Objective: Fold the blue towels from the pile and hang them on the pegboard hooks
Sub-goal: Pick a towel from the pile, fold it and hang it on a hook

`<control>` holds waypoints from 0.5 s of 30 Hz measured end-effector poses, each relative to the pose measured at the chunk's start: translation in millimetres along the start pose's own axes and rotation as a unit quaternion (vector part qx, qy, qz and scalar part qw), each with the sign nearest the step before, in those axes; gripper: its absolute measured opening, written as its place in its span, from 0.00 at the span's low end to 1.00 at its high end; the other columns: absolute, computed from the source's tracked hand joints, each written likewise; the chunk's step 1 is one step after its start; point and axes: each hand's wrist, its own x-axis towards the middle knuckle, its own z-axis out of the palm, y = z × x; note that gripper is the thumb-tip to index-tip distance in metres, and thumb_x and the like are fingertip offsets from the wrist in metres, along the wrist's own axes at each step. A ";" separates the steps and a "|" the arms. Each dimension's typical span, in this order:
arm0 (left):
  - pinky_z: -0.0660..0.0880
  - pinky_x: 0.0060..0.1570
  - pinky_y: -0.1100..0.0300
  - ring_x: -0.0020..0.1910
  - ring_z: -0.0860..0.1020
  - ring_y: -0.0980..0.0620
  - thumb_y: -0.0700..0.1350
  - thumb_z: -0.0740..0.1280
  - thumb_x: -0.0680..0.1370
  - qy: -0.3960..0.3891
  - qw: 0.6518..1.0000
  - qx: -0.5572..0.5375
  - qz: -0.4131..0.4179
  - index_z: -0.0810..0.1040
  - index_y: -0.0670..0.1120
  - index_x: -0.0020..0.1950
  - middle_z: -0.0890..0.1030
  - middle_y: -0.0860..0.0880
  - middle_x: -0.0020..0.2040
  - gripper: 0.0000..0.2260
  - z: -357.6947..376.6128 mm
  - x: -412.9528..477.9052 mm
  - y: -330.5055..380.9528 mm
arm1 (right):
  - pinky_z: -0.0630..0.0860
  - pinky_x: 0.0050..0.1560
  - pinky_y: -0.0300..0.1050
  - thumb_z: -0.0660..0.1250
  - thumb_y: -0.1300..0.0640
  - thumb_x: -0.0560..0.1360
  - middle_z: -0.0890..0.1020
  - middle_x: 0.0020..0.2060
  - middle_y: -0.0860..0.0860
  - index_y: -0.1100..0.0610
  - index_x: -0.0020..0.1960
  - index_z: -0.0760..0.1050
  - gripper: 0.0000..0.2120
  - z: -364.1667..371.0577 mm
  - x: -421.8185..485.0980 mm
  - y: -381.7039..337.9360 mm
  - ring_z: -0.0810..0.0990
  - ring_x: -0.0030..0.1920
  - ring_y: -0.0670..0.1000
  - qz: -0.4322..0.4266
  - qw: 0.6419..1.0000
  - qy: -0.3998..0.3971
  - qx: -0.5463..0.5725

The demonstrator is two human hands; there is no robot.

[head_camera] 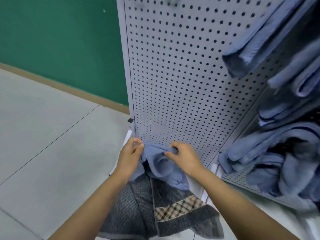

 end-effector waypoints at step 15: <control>0.58 0.30 0.63 0.26 0.63 0.58 0.48 0.72 0.75 -0.278 0.941 0.159 0.105 0.70 0.48 0.31 0.64 0.54 0.27 0.16 30.5 -128.9 247.7 | 0.67 0.39 0.39 0.67 0.62 0.75 0.78 0.37 0.50 0.57 0.44 0.77 0.02 -222.2 -215.9 -82.1 0.72 0.35 0.44 -0.054 0.963 0.260 0.052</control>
